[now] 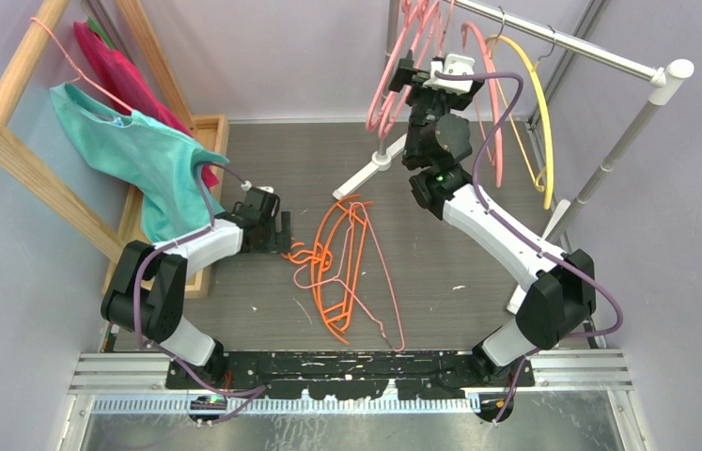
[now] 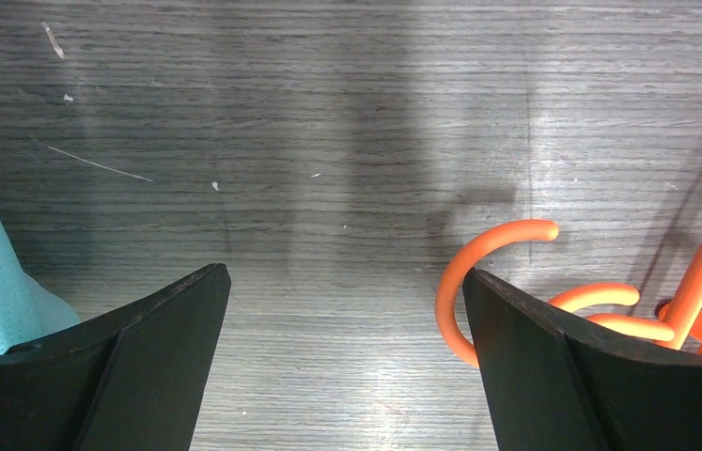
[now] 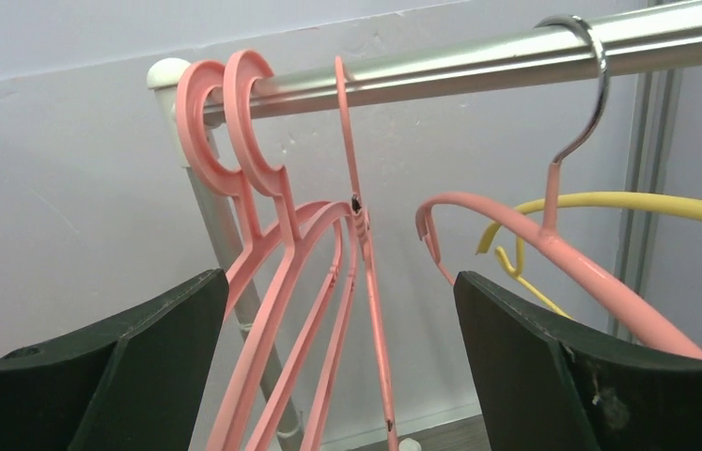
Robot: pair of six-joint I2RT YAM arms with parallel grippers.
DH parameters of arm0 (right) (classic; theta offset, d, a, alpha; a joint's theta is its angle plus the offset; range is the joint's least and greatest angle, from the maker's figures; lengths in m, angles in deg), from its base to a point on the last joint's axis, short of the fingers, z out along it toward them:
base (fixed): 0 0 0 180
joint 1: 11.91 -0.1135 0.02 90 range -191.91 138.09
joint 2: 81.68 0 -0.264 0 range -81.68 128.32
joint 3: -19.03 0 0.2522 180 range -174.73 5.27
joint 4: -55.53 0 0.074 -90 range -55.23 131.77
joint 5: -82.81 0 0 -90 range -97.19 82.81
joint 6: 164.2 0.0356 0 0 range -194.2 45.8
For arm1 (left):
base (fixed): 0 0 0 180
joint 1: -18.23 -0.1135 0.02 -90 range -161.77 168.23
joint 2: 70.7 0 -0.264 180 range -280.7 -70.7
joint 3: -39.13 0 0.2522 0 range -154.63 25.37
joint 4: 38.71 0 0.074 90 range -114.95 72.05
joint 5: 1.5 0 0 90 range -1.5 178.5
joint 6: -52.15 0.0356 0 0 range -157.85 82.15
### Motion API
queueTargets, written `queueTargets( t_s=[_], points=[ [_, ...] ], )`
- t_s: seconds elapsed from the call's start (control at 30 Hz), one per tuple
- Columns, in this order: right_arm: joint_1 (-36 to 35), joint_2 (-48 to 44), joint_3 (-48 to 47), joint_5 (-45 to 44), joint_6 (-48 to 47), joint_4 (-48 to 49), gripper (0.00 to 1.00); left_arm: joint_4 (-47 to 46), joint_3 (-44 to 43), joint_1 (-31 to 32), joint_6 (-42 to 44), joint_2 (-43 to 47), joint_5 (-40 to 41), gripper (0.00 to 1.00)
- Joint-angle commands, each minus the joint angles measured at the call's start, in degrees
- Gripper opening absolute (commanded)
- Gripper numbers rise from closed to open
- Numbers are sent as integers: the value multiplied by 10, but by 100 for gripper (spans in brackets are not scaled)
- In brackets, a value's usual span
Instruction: Organize the hangers
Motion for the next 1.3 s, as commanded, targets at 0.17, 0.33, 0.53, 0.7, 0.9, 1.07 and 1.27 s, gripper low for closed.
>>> queueTargets(
  t_s=[0.17,0.33,0.53,0.7,0.9,1.07,1.27],
  points=[
    [35,-23,-24,24,4,35,99,-3,-25,2,7,-2,3,98],
    [63,-3,-47,37,4,33,100,-1,-27,2,8,-4,4,98],
    [103,3,-52,38,12,38,100,1,-30,2,9,-6,3,98],
    [132,2,-47,4,4,45,100,0,-29,2,8,-8,1,98],
    [157,-11,-20,-63,-13,81,100,1,-29,2,8,-8,0,98],
    [178,-28,-1,-114,-1,81,100,0,-29,2,7,-7,-1,98],
    [192,-55,23,-153,7,78,100,0,-28,2,7,-8,-1,98]
  ],
)
